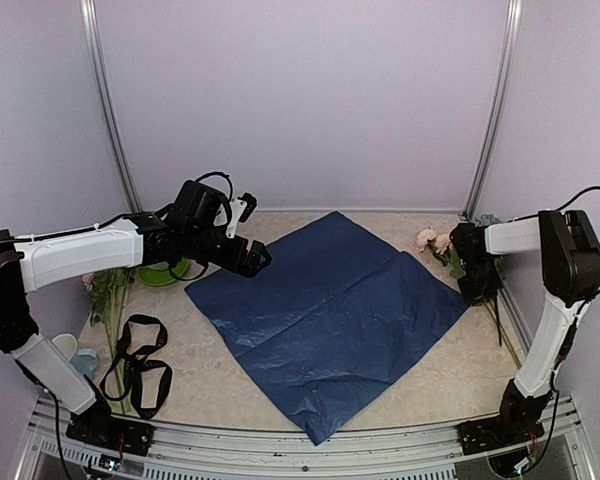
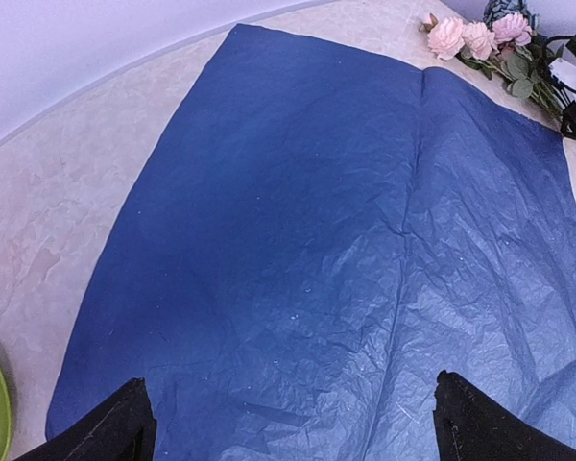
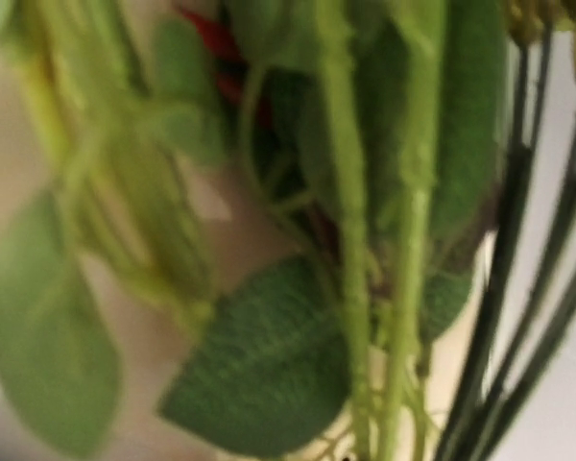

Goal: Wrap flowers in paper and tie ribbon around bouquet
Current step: Pick up the fake flower from the corner of the board, then place the fake flower on the flattened wrapping paper.

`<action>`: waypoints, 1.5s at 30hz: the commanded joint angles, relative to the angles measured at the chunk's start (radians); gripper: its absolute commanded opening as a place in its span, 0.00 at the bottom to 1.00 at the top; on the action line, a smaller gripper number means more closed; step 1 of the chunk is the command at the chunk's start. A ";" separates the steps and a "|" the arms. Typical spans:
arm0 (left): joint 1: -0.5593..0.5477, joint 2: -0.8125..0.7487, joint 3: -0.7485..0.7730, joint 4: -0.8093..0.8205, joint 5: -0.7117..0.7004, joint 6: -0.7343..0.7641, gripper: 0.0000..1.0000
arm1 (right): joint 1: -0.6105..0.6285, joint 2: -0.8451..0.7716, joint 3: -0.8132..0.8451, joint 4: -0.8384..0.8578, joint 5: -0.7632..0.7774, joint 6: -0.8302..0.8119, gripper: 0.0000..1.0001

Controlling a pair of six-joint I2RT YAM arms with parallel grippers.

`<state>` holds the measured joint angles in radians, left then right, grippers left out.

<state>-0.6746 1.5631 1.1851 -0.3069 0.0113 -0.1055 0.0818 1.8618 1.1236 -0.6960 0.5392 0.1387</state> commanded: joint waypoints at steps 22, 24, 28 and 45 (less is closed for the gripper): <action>0.007 -0.015 -0.009 0.018 0.038 -0.005 0.99 | -0.012 0.029 0.069 0.015 0.002 -0.100 0.00; 0.007 -0.015 -0.010 0.018 0.037 -0.005 0.99 | 0.002 -0.027 0.065 0.029 -0.020 -0.107 0.00; 0.007 -0.015 -0.010 0.018 0.039 -0.005 0.99 | 0.025 -0.188 0.070 0.063 -0.149 -0.120 0.00; 0.010 -0.026 -0.010 0.019 0.027 0.000 0.99 | 0.241 -0.526 -0.054 0.589 -0.956 0.382 0.00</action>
<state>-0.6727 1.5631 1.1847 -0.3069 0.0448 -0.1062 0.1734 1.3262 1.1049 -0.3450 -0.1879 0.2909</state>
